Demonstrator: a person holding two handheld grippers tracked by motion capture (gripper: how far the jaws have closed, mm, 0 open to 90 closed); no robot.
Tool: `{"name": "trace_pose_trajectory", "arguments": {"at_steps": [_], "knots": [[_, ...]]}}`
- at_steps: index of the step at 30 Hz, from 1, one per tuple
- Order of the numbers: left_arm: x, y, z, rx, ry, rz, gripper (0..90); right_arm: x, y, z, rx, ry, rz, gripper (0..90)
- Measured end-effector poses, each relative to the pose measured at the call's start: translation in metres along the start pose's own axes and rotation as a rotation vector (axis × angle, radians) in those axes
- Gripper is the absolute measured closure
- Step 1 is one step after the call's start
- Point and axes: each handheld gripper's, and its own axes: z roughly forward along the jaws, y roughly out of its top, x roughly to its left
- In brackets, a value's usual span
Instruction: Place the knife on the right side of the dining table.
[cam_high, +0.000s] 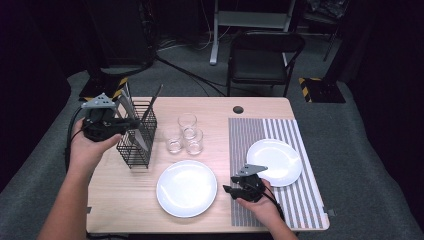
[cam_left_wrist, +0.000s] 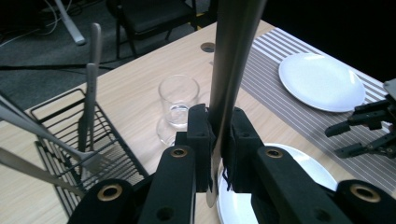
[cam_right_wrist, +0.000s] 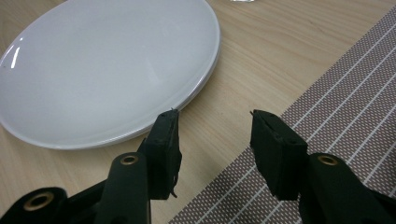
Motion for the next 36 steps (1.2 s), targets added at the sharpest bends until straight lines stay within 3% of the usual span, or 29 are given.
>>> {"name": "trace_pose_trajectory", "arguments": {"at_steps": [20, 36], "knots": [[-0.03, -0.026, 0.024, 0.018, -0.125, 0.045, 82.1, 0.0, 0.001, 0.0, -0.003, 0.0, -0.007, 52.0], [-0.048, -0.04, 0.036, 0.026, -0.174, 0.079, 82.1, 0.0, 0.001, 0.0, -0.002, -0.005, 0.008, 52.0]]}}
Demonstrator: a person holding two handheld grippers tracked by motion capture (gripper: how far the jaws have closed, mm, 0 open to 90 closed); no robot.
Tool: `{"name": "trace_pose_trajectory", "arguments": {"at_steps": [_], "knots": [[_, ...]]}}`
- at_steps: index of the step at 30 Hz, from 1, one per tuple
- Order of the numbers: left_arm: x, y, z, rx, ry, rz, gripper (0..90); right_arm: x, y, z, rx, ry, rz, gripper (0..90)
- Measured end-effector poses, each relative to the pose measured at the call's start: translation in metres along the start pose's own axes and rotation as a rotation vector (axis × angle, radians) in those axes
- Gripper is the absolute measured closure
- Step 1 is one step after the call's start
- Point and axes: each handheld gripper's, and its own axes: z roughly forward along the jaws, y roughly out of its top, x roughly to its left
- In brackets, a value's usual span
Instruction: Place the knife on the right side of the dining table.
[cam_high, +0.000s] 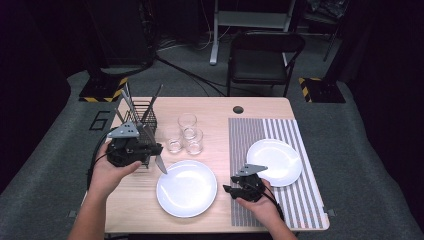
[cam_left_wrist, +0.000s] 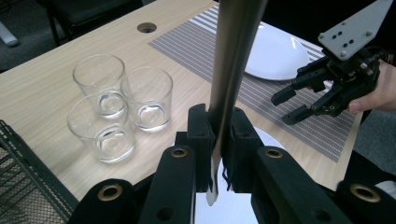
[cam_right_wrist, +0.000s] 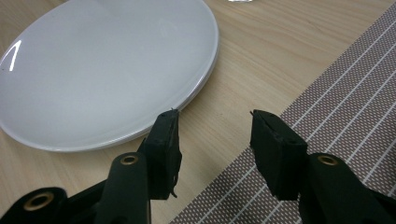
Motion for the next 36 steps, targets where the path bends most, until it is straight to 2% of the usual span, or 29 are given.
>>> {"name": "trace_pose_trajectory", "arguments": {"at_steps": [7, 14, 19, 26, 36], "knots": [[-0.007, -0.001, 0.006, 0.024, -0.032, 0.037, 82.1, 0.002, 0.002, -0.001, -0.001, 0.005, -0.004, 52.0], [-0.014, -0.004, 0.013, 0.031, -0.063, 0.055, 82.1, 0.002, 0.006, -0.007, -0.022, 0.011, 0.004, 52.3], [-0.021, -0.005, 0.023, 0.056, -0.091, 0.067, 82.1, 0.003, 0.01, -0.015, -0.037, 0.018, 0.004, 52.3], [-0.027, -0.009, 0.04, 0.088, -0.124, 0.082, 82.1, 0.005, 0.015, -0.023, -0.055, 0.019, -0.015, 52.2], [-0.032, -0.009, 0.048, 0.093, -0.159, 0.098, 82.1, 0.01, 0.023, -0.032, -0.076, 0.037, -0.051, 51.4]]}}
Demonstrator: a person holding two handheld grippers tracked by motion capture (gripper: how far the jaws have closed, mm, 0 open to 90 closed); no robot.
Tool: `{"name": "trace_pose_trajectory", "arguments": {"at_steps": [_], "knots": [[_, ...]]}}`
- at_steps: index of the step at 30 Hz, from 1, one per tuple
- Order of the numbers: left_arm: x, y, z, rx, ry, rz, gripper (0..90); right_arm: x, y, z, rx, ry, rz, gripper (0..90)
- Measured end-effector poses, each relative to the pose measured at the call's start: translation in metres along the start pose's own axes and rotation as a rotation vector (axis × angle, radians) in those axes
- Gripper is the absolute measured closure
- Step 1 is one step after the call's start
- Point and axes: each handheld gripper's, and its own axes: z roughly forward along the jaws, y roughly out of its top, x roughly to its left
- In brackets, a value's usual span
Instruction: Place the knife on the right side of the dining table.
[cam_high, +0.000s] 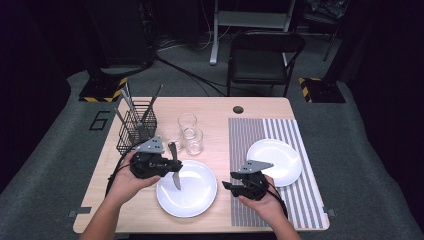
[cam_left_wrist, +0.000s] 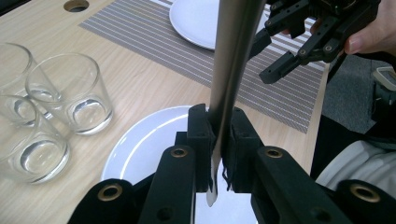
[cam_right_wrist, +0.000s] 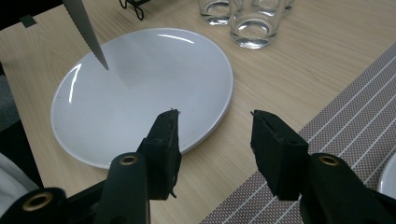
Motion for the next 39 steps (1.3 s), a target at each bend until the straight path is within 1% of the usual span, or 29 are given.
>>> {"name": "trace_pose_trajectory", "arguments": {"at_steps": [1, 2, 3, 6, 7, 10, 12, 15, 20, 21, 26, 27, 30, 32, 33, 34, 36, 39], "knots": [[-0.001, 0.0, 0.001, -0.001, -0.002, 0.002, 82.1, 0.0, 0.001, -0.001, -0.005, 0.002, 0.002, 51.1], [-0.001, 0.001, 0.002, 0.002, -0.005, 0.009, 82.1, 0.0, 0.003, -0.002, -0.011, 0.006, -0.008, 50.9], [-0.002, 0.001, 0.003, 0.001, -0.006, 0.006, 82.1, 0.001, 0.004, -0.003, -0.011, 0.009, -0.006, 50.9], [-0.004, 0.001, 0.006, -0.004, -0.011, 0.012, 82.1, 0.002, 0.008, -0.005, -0.02, 0.01, -0.026, 50.9], [-0.004, 0.001, 0.007, -0.004, -0.015, 0.014, 82.1, 0.002, 0.009, -0.005, -0.02, 0.01, -0.026, 50.9], [-0.006, 0.002, 0.01, 0.005, -0.024, 0.021, 82.1, 0.004, 0.012, -0.006, -0.015, 0.012, -0.051, 50.8], [-0.007, 0.002, 0.012, 0.005, -0.023, 0.027, 82.1, 0.006, 0.014, -0.006, -0.017, 0.01, -0.059, 51.3], [-0.009, 0.003, 0.013, 0.006, -0.029, 0.032, 82.1, 0.007, 0.018, -0.008, -0.011, 0.022, -0.059, 52.9], [-0.011, 0.006, 0.017, 0.004, -0.048, 0.042, 82.2, 0.01, 0.025, -0.014, -0.02, 0.036, -0.059, 55.1], [-0.012, 0.007, 0.017, 0.007, -0.05, 0.044, 82.1, 0.01, 0.026, -0.015, -0.023, 0.037, -0.067, 55.5], [-0.013, 0.008, 0.02, 0.009, -0.057, 0.054, 82.1, 0.012, 0.033, -0.021, -0.029, 0.042, -0.08, 56.6], [-0.013, 0.009, 0.021, 0.014, -0.061, 0.057, 82.1, 0.013, 0.033, -0.022, -0.031, 0.043, -0.075, 56.6], [-0.014, 0.01, 0.022, 0.015, -0.066, 0.061, 82.1, 0.013, 0.036, -0.024, -0.035, 0.048, -0.082, 57.7], [-0.015, 0.011, 0.023, 0.009, -0.067, 0.065, 82.2, 0.015, 0.037, -0.025, -0.037, 0.056, -0.084, 58.1], [-0.016, 0.011, 0.023, 0.014, -0.07, 0.069, 82.2, 0.015, 0.038, -0.026, -0.038, 0.056, -0.084, 58.1], [-0.016, 0.012, 0.023, 0.011, -0.069, 0.07, 82.2, 0.015, 0.039, -0.026, -0.04, 0.057, -0.094, 58.1], [-0.016, 0.012, 0.024, 0.011, -0.069, 0.074, 82.2, 0.017, 0.04, -0.027, -0.039, 0.058, -0.093, 58.7], [-0.017, 0.012, 0.024, 0.01, -0.071, 0.075, 82.1, 0.019, 0.042, -0.029, -0.039, 0.065, -0.106, 60.0]]}}
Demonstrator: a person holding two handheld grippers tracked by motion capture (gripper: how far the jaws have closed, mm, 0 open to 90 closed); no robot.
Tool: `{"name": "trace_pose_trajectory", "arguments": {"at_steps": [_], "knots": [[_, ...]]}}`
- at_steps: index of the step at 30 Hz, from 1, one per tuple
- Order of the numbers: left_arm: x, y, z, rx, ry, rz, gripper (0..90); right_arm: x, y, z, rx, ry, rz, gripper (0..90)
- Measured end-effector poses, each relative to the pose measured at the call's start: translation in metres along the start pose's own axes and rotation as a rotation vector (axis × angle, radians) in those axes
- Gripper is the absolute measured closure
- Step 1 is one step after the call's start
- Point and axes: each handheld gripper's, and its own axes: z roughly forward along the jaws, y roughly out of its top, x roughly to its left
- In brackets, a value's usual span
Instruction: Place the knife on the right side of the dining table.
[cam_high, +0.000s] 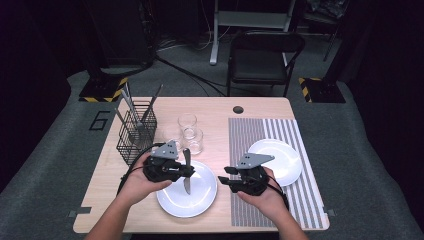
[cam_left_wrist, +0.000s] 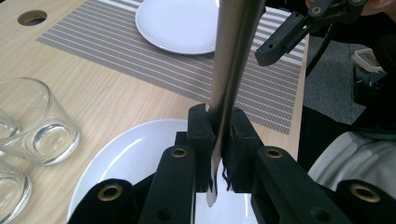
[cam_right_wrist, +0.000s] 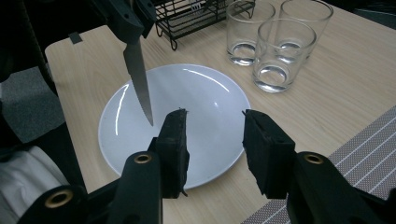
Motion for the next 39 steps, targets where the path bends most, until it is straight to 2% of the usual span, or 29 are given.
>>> {"name": "trace_pose_trajectory", "arguments": {"at_steps": [11, 19, 39], "knots": [[-0.001, 0.0, 0.0, -0.001, -0.003, 0.004, 82.2, 0.006, 0.019, -0.003, -0.002, 0.044, -0.018, 63.5], [-0.003, 0.001, 0.002, 0.0, -0.011, 0.013, 82.1, 0.007, 0.037, -0.003, -0.012, 0.101, -0.032, 65.5], [-0.006, 0.001, 0.01, 0.026, -0.03, 0.029, 82.2, 0.017, 0.066, 0.005, -0.044, 0.159, -0.088, 65.4]]}}
